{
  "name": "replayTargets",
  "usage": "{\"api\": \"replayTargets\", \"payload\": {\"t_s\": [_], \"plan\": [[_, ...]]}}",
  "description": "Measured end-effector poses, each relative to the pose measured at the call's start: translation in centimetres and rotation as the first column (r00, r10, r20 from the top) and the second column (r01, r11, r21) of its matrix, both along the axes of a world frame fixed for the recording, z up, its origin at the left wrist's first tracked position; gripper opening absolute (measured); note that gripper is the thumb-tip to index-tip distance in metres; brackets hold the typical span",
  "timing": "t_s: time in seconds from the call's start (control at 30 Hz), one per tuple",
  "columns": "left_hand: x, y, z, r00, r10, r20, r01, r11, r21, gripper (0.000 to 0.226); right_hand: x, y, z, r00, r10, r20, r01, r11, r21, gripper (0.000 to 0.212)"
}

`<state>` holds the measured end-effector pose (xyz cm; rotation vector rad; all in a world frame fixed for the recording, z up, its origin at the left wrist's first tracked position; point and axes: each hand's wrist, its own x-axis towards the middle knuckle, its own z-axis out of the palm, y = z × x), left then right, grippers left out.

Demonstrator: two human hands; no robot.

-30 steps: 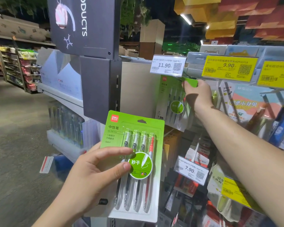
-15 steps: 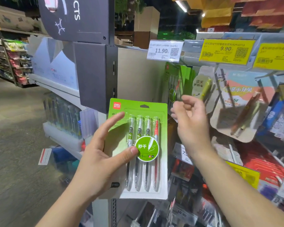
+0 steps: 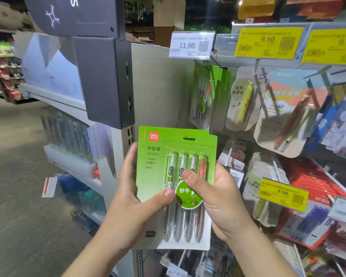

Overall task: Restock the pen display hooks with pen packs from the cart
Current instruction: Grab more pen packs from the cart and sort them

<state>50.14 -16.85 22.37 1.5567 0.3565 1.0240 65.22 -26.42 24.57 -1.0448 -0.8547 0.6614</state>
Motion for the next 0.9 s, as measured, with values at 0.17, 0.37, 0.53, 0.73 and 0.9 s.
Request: {"api": "replayTargets", "payload": {"t_s": [0.17, 0.37, 0.53, 0.73, 0.9], "plan": [[-0.3, -0.3, -0.9, 0.981, -0.179, -0.078, 0.157, 0.961, -0.228, 0.055, 0.5, 0.1, -1.0, 0.996, -0.09, -0.004, 0.09, 0.996, 0.005, 0.048], [-0.1, -0.2, -1.9, 0.987, -0.137, -0.085, 0.113, 0.964, -0.24, 0.056, 1.5, 0.0, -0.2, 0.985, -0.144, 0.097, 0.14, 0.989, 0.051, 0.05], [-0.6, 0.1, -2.1, 0.989, -0.095, -0.115, 0.069, 0.975, -0.21, 0.064, 3.9, -0.1, 2.3, 0.896, -0.343, 0.281, 0.345, 0.938, 0.041, 0.029], [-0.4, 0.1, -1.5, 0.995, -0.022, -0.096, 0.004, 0.982, -0.19, 0.058, 4.4, 0.3, 5.0, 0.973, -0.155, 0.173, 0.178, 0.975, -0.13, 0.046], [-0.4, 0.3, -1.0, 0.998, 0.026, -0.053, -0.036, 0.978, -0.203, 0.08, 4.2, 1.1, 5.5, 0.991, -0.134, -0.008, 0.133, 0.986, -0.105, 0.011]]}}
